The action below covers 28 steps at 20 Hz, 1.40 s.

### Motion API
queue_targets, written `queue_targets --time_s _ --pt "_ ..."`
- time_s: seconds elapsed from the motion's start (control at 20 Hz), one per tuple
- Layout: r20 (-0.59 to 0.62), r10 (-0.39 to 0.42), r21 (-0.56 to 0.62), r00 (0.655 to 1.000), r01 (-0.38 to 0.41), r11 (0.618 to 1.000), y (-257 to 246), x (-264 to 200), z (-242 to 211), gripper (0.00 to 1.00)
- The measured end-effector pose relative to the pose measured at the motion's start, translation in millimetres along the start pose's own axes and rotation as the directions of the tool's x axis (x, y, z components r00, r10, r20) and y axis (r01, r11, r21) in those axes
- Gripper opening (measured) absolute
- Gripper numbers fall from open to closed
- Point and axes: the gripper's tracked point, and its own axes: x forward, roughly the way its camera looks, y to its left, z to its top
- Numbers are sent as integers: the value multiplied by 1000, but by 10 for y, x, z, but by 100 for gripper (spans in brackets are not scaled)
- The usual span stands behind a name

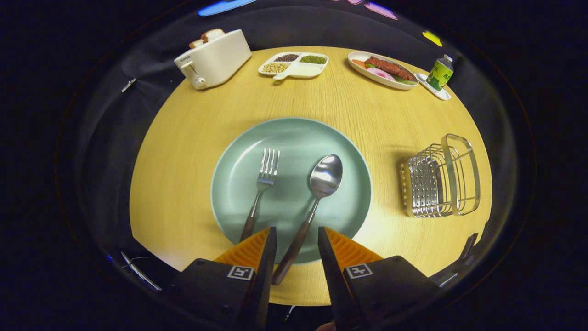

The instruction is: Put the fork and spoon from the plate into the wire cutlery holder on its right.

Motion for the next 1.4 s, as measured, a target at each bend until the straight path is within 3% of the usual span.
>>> queue_targets --time_s 0.2,0.35,0.45,0.5,0.75,0.9,1.2,1.4 --pt "-24 -21 16 999 22 1000 -31 215 -17 57" --pt "-21 -32 17 999 32 999 -82 240 23 31" --pt "-15 24 27 1000 -24 999 -44 224 66 13" --pt "-7 45 15 999 -45 999 -25 203 62 10" --pt "52 120 -27 991 -119 993 45 -64 193 10" --pt "75 125 -115 989 -116 987 -57 -250 278 10" --pt "99 168 -101 981 -158 982 -117 -475 391 10" --pt "83 150 -130 985 -139 982 -201 -459 415 10"
